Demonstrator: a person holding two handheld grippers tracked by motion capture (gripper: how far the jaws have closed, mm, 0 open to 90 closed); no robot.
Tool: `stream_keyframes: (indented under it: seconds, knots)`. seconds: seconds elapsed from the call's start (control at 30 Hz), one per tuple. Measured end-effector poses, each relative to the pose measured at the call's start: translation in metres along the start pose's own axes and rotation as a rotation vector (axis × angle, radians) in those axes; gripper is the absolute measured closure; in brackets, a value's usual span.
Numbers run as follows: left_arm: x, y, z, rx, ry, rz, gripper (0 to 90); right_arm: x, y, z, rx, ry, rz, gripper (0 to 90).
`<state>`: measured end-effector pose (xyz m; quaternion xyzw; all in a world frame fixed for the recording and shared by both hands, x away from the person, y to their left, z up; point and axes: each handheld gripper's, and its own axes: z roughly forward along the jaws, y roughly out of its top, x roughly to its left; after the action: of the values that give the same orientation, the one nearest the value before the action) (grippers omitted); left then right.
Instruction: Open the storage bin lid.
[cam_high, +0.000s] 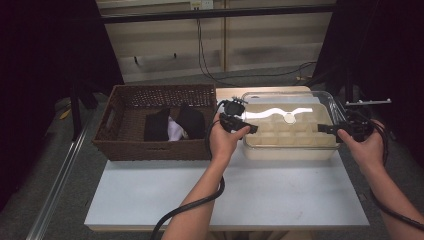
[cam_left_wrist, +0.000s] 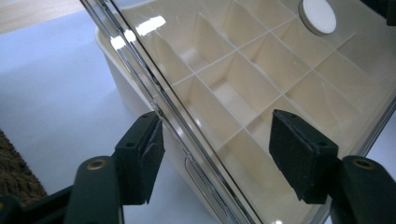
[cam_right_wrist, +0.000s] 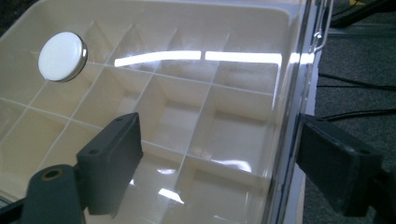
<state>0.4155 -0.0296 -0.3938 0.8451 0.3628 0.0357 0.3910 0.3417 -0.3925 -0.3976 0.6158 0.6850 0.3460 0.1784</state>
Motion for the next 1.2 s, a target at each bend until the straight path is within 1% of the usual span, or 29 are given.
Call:
stream_keyframes:
  seconds: [0.03,0.07,0.13,0.17,0.2,0.23,0.27,0.3,0.33,0.37,0.4,0.43,0.47,0.5,0.53,0.57,0.6,0.67,0.73,0.8,0.83,0.9,0.97,1.0,1.07,1.13,1.17,1.2]
  knots:
    - [0.001,0.000,-0.002,0.003,0.004,0.010,38.7,0.000,0.000,-0.002,-0.010,-0.001,0.001,20.5]
    - [0.000,0.000,-0.006,-0.008,0.011,0.002,41.2,0.000,0.000,-0.003,-0.020,-0.001,0.000,21.5]
    - [0.002,0.000,-0.008,-0.005,0.009,0.004,45.1,0.001,0.000,-0.005,-0.022,-0.001,0.003,22.6]
    - [0.003,0.000,-0.012,0.007,-0.013,-0.030,47.0,0.002,0.000,-0.008,-0.033,0.002,0.005,24.2]
    - [0.004,-0.001,-0.013,0.011,-0.022,-0.037,47.8,0.003,0.000,-0.010,-0.037,0.011,0.011,24.7]
    - [0.005,-0.003,-0.015,0.009,-0.024,-0.046,48.5,0.004,0.000,-0.011,-0.043,0.011,0.005,26.5]
    - [0.005,-0.003,-0.015,0.009,-0.024,-0.046,50.0,0.004,0.000,-0.011,-0.043,0.011,0.005,26.5]
    - [0.005,-0.005,-0.015,0.000,-0.041,-0.066,50.0,0.005,-0.001,-0.013,-0.040,0.018,0.007,28.4]
    - [0.007,-0.006,-0.017,0.005,-0.052,-0.063,51.1,0.007,-0.002,-0.015,-0.060,0.017,-0.002,30.7]
    - [0.007,-0.007,-0.019,0.000,-0.052,-0.068,54.8,0.008,-0.003,-0.019,-0.078,0.020,-0.005,33.6]
    - [0.007,-0.009,-0.021,-0.006,-0.055,-0.082,54.8,0.008,-0.003,-0.019,-0.078,0.020,-0.005,33.6]
    - [0.008,-0.010,-0.024,-0.006,-0.064,-0.085,56.5,0.008,-0.003,-0.022,-0.082,0.021,-0.005,36.0]
    - [0.008,-0.011,-0.026,-0.014,-0.065,-0.094,58.4,0.009,-0.004,-0.024,-0.087,0.020,-0.004,39.5]
    - [0.009,-0.012,-0.030,-0.013,-0.059,-0.087,59.9,0.009,-0.006,-0.026,-0.089,0.025,-0.004,42.8]
    - [0.009,-0.013,-0.033,-0.018,-0.066,-0.098,62.0,0.008,-0.007,-0.028,-0.097,0.037,-0.003,45.3]
    - [0.008,-0.015,-0.039,-0.030,-0.075,-0.099,65.9,0.008,-0.009,-0.033,-0.118,0.050,0.006,48.1]
    - [0.008,-0.015,-0.039,-0.030,-0.075,-0.099,67.2,0.008,-0.009,-0.033,-0.118,0.050,0.006,48.1]
    - [0.007,-0.016,-0.045,-0.032,-0.078,-0.086,68.1,0.009,-0.012,-0.038,-0.133,0.059,0.009,50.5]
    - [0.005,-0.019,-0.051,-0.037,-0.080,-0.077,68.9,0.011,-0.015,-0.040,-0.137,0.068,0.008,50.8]
    - [0.005,-0.022,-0.056,-0.045,-0.092,-0.077,70.0,0.014,-0.020,-0.042,-0.140,0.074,0.010,51.5]
    - [0.005,-0.024,-0.059,-0.050,-0.087,-0.078,70.3,0.015,-0.022,-0.043,-0.138,0.077,0.012,52.7]
    - [0.004,-0.028,-0.063,-0.041,-0.087,-0.064,70.6,0.018,-0.027,-0.043,-0.137,0.086,0.003,53.8]
    - [0.004,-0.033,-0.068,-0.041,-0.093,-0.060,70.7,0.021,-0.032,-0.044,-0.138,0.099,-0.003,53.6]
    - [0.003,-0.036,-0.071,-0.040,-0.095,-0.059,70.8,0.023,-0.034,-0.045,-0.144,0.104,-0.007,53.6]
    - [0.002,-0.042,-0.074,-0.037,-0.096,-0.057,70.8,0.028,-0.038,-0.048,-0.140,0.105,-0.024,53.6]
    - [0.002,-0.048,-0.076,-0.032,-0.102,-0.054,71.0,0.031,-0.042,-0.049,-0.139,0.115,-0.031,53.6]
    - [0.001,-0.054,-0.079,-0.030,-0.108,-0.054,71.2,0.034,-0.046,-0.052,-0.137,0.120,-0.037,52.7]
    - [0.001,-0.054,-0.079,-0.030,-0.108,-0.054,71.3,0.035,-0.049,-0.052,-0.136,0.127,-0.039,51.8]
